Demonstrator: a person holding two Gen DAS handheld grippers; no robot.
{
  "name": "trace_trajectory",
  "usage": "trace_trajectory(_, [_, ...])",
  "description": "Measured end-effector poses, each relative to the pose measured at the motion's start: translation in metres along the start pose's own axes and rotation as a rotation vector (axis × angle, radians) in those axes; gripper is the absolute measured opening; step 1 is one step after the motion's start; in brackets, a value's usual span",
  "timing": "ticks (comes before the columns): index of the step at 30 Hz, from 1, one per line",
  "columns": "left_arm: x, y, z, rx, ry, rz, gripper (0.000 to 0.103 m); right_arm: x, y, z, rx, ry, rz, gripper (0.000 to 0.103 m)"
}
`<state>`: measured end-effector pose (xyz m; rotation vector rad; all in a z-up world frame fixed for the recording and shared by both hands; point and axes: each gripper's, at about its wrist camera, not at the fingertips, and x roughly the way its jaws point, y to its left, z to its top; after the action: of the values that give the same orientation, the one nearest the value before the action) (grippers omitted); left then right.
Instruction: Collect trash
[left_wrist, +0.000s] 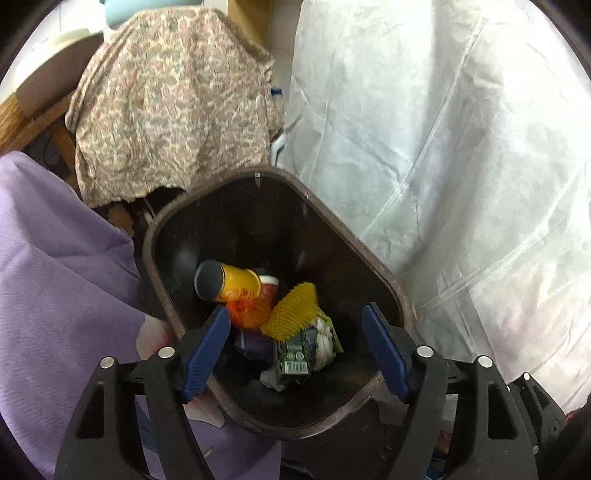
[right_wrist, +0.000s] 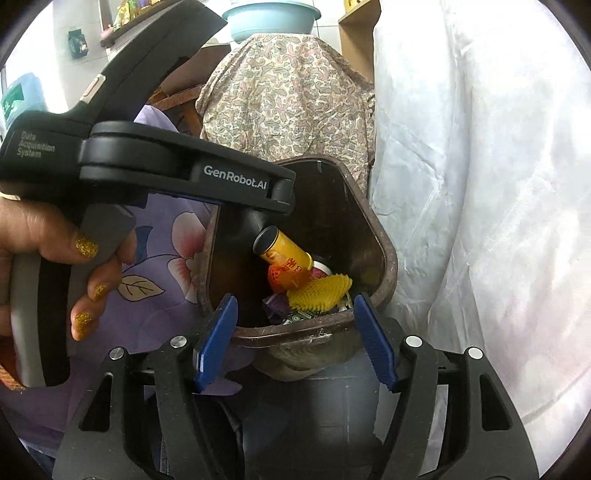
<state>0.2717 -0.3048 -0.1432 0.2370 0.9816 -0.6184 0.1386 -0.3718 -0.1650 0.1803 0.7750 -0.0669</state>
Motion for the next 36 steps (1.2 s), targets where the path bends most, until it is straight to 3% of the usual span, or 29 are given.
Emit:
trace_trajectory(6, [-0.036,0.004,0.0,-0.052,-0.077,0.005,0.081,-0.012,0.001,-0.002,0.003,-0.008,-0.008,0.075])
trace_trajectory(14, [-0.135,0.018,-0.022,-0.049,-0.284,0.042,0.096,-0.041,0.015,0.001,-0.015,-0.06,-0.006,0.088])
trace_trajectory(23, [-0.25,0.061,-0.109,-0.113,-0.491,0.152,0.097,-0.093,0.061,0.005,-0.09,-0.169,0.021,0.097])
trace_trajectory(30, [-0.295,0.074,-0.17,-0.169,-0.593,0.259,0.097,-0.149,0.113,0.011,-0.152,-0.325,0.096,0.097])
trace_trajectory(36, [-0.321,0.09,-0.211,-0.263,-0.66,0.283,0.097,-0.193,0.152,0.01,-0.223,-0.448,0.143,0.097])
